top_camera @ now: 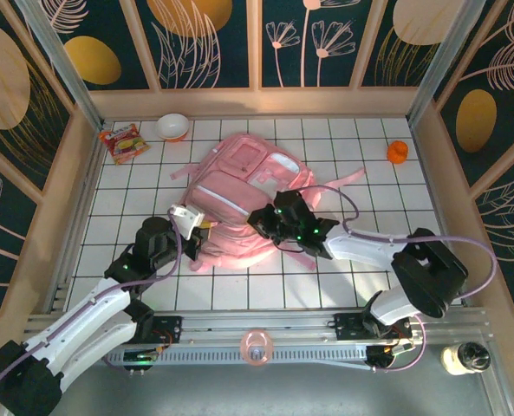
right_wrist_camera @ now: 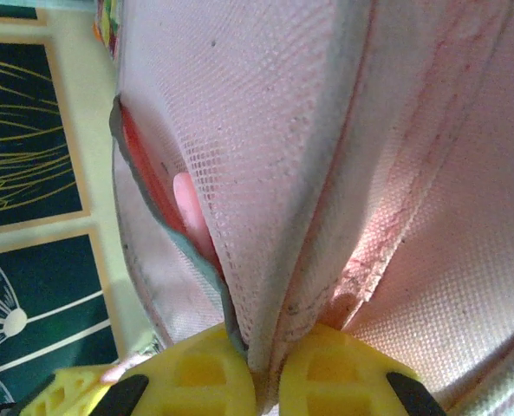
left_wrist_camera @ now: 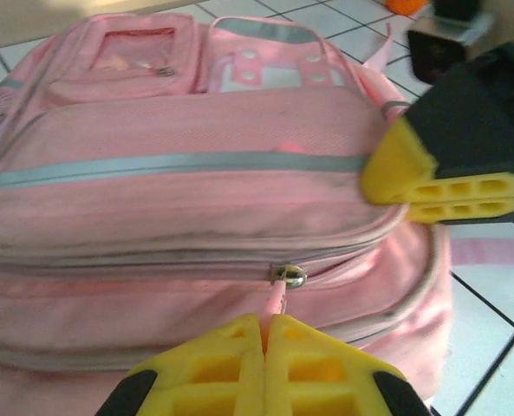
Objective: Pack the student bag
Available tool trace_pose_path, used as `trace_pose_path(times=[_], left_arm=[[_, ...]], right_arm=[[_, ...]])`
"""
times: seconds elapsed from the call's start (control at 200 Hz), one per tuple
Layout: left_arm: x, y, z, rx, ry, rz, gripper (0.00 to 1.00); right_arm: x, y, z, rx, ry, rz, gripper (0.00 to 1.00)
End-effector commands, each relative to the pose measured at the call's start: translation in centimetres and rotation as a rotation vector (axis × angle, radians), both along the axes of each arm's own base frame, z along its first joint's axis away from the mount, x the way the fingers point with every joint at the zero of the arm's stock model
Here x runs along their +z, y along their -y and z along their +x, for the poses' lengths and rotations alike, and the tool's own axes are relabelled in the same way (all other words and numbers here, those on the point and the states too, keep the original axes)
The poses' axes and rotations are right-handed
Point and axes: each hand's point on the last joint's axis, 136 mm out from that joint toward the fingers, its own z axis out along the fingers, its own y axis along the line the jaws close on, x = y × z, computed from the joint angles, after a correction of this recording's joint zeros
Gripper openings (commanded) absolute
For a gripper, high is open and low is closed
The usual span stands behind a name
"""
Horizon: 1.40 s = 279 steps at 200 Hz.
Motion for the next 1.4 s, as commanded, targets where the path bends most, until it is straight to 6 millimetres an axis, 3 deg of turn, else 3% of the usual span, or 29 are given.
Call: trace_pose_path(times=[0.0, 0.09, 0.165, 0.19, 0.23, 0.36, 0.465, 0.555, 0.631, 0.731, 0.906, 1.036, 1.391], left_arm=[[2.9, -2.3, 2.7, 0.210, 0.091, -0.073, 0.00], [3.9, -2.4, 3.3, 0.234, 0.132, -0.125, 0.00], [4.9, -1.1, 3.1, 0.173, 0.159, -0.191, 0.00], [5.0, -0.6, 3.0, 0.148, 0.158, -0.210, 0.00], [5.2, 0.0, 2.9, 0.119, 0.153, -0.232, 0.00], [4.2, 1.8, 2.2, 0.016, 0.083, -0.243, 0.00], [2.4, 3.0, 1.6, -0.039, -0.029, -0.236, 0.20], [1.3, 4.0, 1.2, -0.060, -0.155, -0.277, 0.27], [0.0, 4.5, 0.8, -0.030, -0.245, -0.272, 0.36], [-0.7, 4.6, 0.8, 0.027, -0.249, -0.196, 0.39], [-1.7, 5.8, 0.7, 0.072, -0.269, -0.072, 0.50], [-3.1, 7.2, 0.8, 0.095, -0.276, -0.001, 0.53], [-6.5, 9.2, 2.1, 0.134, -0.329, 0.092, 0.56]], right_arm=[[-3.1, 6.6, 1.6, -0.148, 0.019, -0.224, 0.00], [-2.2, 7.7, 1.3, -0.123, 0.071, -0.263, 0.03], [-0.6, 8.0, 1.1, -0.066, 0.171, -0.306, 0.29], [0.1, 7.9, 1.0, -0.035, 0.219, -0.325, 0.42], [1.1, 8.0, 0.9, 0.000, 0.292, -0.370, 0.47], [3.7, 8.7, 1.0, 0.054, 0.456, -0.477, 0.48], [5.8, 7.9, 1.1, 0.136, 0.582, -0.496, 0.48], [7.0, 7.0, 0.9, 0.227, 0.711, -0.551, 0.51], [7.2, 6.6, 0.8, 0.303, 0.801, -0.629, 0.51], [7.5, 7.7, 1.7, 0.292, 0.836, -0.733, 0.51], [8.7, 8.4, 1.9, 0.239, 0.868, -0.700, 0.51], [9.4, 9.1, 1.5, 0.186, 0.885, -0.655, 0.51], [9.2, 9.7, 0.7, 0.174, 0.882, -0.619, 0.51]])
